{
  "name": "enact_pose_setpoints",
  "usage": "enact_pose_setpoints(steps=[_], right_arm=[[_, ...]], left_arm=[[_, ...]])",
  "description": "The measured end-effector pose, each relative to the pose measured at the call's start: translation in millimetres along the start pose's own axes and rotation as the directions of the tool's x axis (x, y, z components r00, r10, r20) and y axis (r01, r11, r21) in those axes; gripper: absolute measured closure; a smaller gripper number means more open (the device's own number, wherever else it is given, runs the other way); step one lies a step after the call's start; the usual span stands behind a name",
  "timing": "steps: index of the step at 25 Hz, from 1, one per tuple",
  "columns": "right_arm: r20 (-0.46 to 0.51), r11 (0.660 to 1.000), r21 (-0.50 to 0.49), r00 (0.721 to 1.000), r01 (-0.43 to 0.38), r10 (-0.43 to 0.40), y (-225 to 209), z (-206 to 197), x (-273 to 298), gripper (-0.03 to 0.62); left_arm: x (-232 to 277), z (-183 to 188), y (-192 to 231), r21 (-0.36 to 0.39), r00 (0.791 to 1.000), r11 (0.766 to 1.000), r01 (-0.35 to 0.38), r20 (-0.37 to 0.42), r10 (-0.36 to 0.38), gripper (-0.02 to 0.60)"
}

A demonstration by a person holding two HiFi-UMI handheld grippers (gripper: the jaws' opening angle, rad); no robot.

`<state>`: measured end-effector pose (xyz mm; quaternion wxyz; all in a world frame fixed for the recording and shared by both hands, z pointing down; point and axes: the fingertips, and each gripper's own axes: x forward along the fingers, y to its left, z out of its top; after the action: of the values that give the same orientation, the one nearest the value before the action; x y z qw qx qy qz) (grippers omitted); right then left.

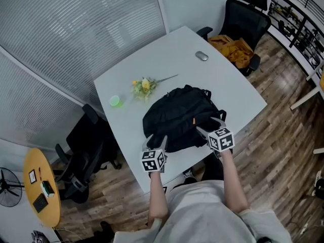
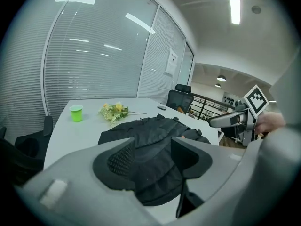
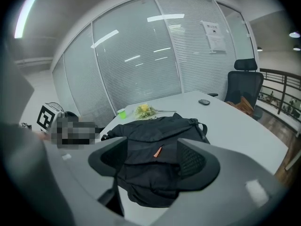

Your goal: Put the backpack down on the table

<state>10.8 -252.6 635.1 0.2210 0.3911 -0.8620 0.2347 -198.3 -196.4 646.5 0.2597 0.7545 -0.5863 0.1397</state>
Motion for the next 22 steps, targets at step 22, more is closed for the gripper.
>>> enact_pose_setpoints(steps=[22], right_arm=[[0.094,0.999,-0.034,0.996,0.000,0.004,29.4,14.8,-1.4,0.405]], left_arm=[[-1.3,10.8,3.3,0.026,0.999,0.999,0.025,0.024,-0.026,0.373]])
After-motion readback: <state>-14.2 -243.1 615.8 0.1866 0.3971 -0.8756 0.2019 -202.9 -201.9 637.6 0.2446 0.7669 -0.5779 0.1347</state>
